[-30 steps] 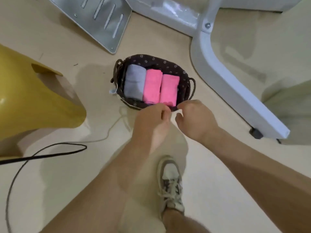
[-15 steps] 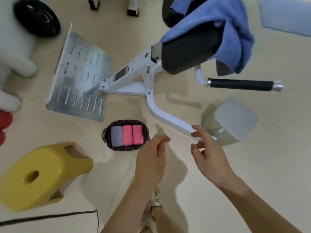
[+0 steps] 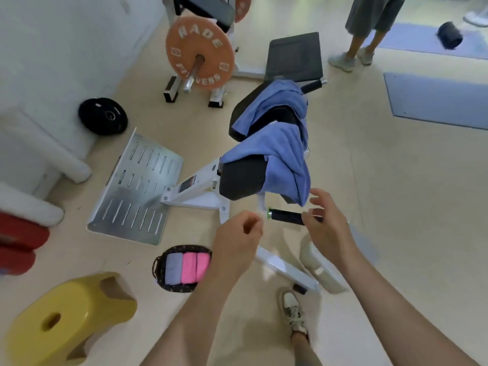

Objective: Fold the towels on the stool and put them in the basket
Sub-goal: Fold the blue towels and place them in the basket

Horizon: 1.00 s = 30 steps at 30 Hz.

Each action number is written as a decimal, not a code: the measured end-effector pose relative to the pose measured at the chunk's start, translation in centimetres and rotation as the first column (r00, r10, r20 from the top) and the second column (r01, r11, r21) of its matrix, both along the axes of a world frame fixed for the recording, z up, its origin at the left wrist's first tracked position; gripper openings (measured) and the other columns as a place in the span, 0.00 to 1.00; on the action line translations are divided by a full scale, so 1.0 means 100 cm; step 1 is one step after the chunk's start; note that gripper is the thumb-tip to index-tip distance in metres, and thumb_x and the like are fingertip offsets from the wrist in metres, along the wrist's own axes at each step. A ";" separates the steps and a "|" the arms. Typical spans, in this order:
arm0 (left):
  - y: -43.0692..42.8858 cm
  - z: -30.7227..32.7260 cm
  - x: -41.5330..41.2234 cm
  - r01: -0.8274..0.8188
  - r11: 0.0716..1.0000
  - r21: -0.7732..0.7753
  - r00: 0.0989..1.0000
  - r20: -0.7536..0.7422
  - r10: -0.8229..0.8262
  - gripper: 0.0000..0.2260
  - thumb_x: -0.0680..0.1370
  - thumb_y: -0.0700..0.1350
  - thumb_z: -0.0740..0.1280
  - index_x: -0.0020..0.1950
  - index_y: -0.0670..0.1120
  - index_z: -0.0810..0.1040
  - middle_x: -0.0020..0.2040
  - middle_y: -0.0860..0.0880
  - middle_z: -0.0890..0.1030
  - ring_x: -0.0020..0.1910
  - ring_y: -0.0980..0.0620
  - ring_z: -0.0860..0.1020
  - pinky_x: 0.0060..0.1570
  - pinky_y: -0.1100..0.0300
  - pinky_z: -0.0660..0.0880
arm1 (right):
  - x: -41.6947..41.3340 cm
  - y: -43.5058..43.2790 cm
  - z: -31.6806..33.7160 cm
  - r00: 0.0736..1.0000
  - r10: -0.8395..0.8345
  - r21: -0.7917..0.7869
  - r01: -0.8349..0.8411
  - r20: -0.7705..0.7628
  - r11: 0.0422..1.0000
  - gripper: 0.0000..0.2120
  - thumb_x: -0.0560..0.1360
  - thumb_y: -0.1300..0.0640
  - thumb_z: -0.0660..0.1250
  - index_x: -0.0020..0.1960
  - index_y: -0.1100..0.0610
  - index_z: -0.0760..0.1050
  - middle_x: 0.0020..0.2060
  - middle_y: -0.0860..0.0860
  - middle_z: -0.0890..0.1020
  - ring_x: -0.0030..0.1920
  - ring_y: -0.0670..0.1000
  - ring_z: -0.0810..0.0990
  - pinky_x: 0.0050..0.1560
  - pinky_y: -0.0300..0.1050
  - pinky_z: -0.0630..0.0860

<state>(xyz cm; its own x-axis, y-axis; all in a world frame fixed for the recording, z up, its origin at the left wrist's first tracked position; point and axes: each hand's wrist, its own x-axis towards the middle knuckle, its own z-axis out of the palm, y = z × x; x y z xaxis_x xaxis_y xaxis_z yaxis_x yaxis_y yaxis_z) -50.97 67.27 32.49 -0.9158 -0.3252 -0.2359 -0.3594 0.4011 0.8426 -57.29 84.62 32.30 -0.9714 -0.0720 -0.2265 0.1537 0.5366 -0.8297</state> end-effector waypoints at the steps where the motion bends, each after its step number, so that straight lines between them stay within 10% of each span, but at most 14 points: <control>1: 0.008 -0.005 -0.020 -0.034 0.999 -0.019 0.999 -0.006 0.034 0.04 0.77 0.45 0.66 0.47 0.50 0.80 0.42 0.54 0.81 0.42 0.57 0.77 0.41 0.72 0.69 | -0.022 0.003 -0.002 1.000 0.024 -0.023 -0.024 -0.009 0.999 0.19 0.76 0.62 0.63 0.64 0.48 0.68 0.53 0.46 0.77 0.53 0.54 0.78 0.53 0.52 0.76; 7: 0.042 -0.046 -0.130 -0.273 0.961 -0.052 0.958 0.079 0.277 0.20 0.73 0.50 0.70 0.63 0.45 0.74 0.54 0.53 0.74 0.54 0.51 0.72 0.58 0.54 0.71 | -0.114 0.016 -0.027 0.967 0.150 -0.146 -0.121 0.207 0.982 0.17 0.75 0.61 0.65 0.50 0.41 0.63 0.50 0.53 0.75 0.52 0.60 0.77 0.53 0.58 0.75; 11: 0.047 -0.066 -0.163 -0.287 0.952 -0.109 0.924 0.231 0.305 0.11 0.75 0.50 0.68 0.35 0.49 0.71 0.46 0.43 0.76 0.46 0.41 0.76 0.44 0.53 0.72 | -0.139 0.009 -0.045 0.933 0.155 -0.226 -0.082 0.326 0.971 0.28 0.73 0.59 0.66 0.67 0.41 0.59 0.56 0.48 0.75 0.53 0.56 0.78 0.51 0.52 0.78; 16: 0.035 -0.006 -0.148 -0.341 0.873 0.348 0.935 0.033 0.352 0.06 0.77 0.41 0.63 0.41 0.43 0.72 0.35 0.49 0.74 0.36 0.53 0.72 0.41 0.54 0.76 | -0.142 0.005 -0.041 0.965 0.261 0.145 -0.257 -0.006 0.956 0.39 0.66 0.61 0.67 0.74 0.60 0.57 0.68 0.60 0.68 0.67 0.63 0.68 0.62 0.60 0.70; 22: -0.019 0.127 -0.080 -0.243 0.713 0.658 0.908 -0.105 0.407 0.10 0.79 0.36 0.59 0.50 0.44 0.80 0.41 0.49 0.84 0.40 0.54 0.82 0.44 0.63 0.79 | -0.146 -0.025 0.090 0.931 0.364 -0.437 -0.324 0.009 0.839 0.35 0.72 0.69 0.59 0.73 0.45 0.59 0.63 0.42 0.72 0.55 0.45 0.77 0.45 0.32 0.74; 26: -0.046 0.187 -0.002 -0.125 0.809 0.574 0.976 -0.076 0.205 0.10 0.74 0.39 0.63 0.49 0.44 0.84 0.44 0.47 0.85 0.43 0.52 0.83 0.44 0.64 0.78 | -0.107 -0.081 0.171 0.490 0.868 -0.496 -0.774 -0.075 0.394 0.33 0.68 0.64 0.63 0.69 0.44 0.65 0.65 0.42 0.75 0.67 0.38 0.70 0.67 0.43 0.67; 30: -0.067 0.239 0.085 -0.120 0.912 0.391 0.978 -0.109 0.176 0.08 0.76 0.39 0.66 0.53 0.43 0.82 0.50 0.49 0.85 0.50 0.52 0.82 0.50 0.61 0.76 | -0.022 -0.147 0.215 -0.003 1.000 -0.629 -0.778 -0.005 -0.006 0.32 0.70 0.68 0.66 0.72 0.52 0.64 0.65 0.56 0.77 0.66 0.55 0.74 0.68 0.52 0.70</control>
<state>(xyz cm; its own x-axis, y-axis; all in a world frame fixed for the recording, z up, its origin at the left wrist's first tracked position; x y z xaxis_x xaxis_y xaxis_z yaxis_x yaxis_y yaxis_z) -42.46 60.55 56.37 -0.8965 -0.3703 -0.2433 -0.2586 -0.0086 0.9660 -59.46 69.90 53.83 0.2016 -0.9713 -0.1261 0.1041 0.1493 -0.9833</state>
